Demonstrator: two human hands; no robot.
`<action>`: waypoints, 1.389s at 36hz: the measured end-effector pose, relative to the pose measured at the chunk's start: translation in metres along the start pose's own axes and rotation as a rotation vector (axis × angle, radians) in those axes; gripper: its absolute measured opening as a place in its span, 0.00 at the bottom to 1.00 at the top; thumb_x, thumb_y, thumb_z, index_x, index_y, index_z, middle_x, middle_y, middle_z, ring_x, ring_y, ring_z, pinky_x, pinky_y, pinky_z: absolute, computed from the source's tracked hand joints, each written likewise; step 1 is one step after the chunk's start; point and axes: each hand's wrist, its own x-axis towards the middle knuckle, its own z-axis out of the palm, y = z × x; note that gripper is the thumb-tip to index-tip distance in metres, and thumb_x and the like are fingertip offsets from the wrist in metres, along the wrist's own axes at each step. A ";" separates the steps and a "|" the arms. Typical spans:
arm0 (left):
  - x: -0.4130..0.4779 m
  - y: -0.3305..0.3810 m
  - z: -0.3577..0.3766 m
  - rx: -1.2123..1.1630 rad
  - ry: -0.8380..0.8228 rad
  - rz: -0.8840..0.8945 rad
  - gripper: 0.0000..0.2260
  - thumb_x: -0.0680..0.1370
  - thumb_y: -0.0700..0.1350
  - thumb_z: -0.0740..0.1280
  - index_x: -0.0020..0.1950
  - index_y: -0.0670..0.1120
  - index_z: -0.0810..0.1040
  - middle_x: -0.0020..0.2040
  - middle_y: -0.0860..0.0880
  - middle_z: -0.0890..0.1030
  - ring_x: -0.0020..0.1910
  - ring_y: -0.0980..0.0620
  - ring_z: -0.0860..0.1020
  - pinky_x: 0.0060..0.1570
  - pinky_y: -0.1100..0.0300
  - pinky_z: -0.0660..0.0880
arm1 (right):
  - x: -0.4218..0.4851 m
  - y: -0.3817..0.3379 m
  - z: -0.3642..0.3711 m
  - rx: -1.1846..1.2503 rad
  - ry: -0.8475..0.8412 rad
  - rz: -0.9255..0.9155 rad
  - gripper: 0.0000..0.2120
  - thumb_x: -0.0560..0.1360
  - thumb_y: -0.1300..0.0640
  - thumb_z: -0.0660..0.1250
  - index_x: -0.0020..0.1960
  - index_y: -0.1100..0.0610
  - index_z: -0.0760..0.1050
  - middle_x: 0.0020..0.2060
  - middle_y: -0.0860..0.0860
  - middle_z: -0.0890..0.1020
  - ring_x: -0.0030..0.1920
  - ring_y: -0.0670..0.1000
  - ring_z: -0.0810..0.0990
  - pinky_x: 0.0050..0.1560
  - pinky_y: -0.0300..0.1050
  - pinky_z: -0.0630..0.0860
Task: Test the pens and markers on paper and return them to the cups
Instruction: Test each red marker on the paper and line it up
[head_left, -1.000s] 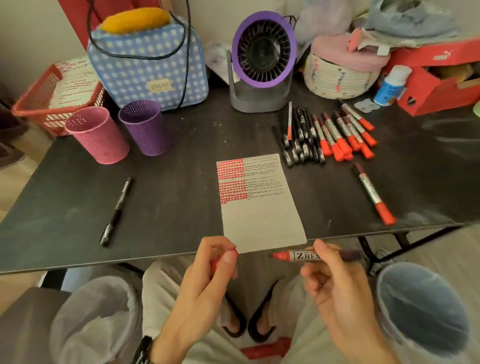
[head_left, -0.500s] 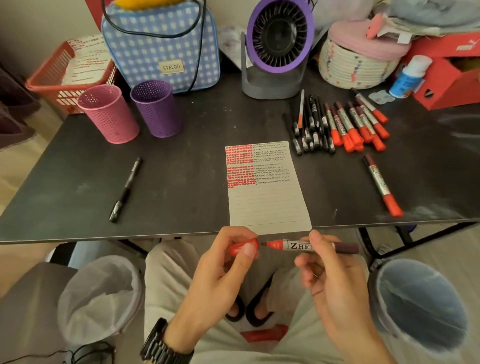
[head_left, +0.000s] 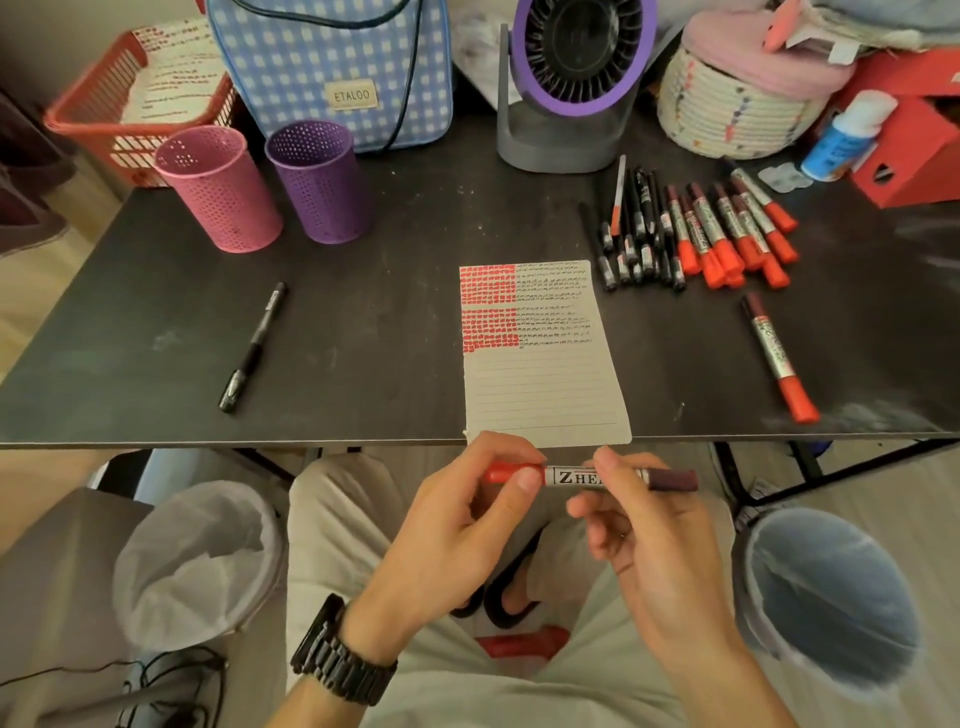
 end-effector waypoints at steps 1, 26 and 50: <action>0.000 0.000 0.001 -0.010 0.011 -0.004 0.10 0.82 0.57 0.62 0.59 0.56 0.77 0.46 0.51 0.81 0.42 0.43 0.78 0.44 0.44 0.75 | 0.000 0.001 0.000 0.002 -0.015 0.016 0.22 0.60 0.34 0.81 0.38 0.51 0.82 0.35 0.62 0.84 0.27 0.50 0.76 0.26 0.39 0.72; 0.003 0.003 -0.040 -0.050 0.045 0.060 0.21 0.81 0.62 0.62 0.73 0.61 0.68 0.52 0.51 0.83 0.47 0.48 0.83 0.45 0.60 0.77 | 0.008 0.009 0.002 -0.680 -0.264 -0.180 0.16 0.74 0.34 0.66 0.53 0.42 0.83 0.32 0.47 0.81 0.32 0.42 0.77 0.33 0.34 0.73; 0.049 0.046 -0.023 -1.152 0.282 -0.170 0.24 0.82 0.51 0.58 0.26 0.51 0.61 0.22 0.56 0.56 0.18 0.59 0.53 0.17 0.66 0.53 | -0.008 0.018 0.044 -0.360 -0.166 -0.111 0.19 0.70 0.33 0.68 0.43 0.49 0.81 0.27 0.44 0.73 0.26 0.42 0.66 0.28 0.32 0.63</action>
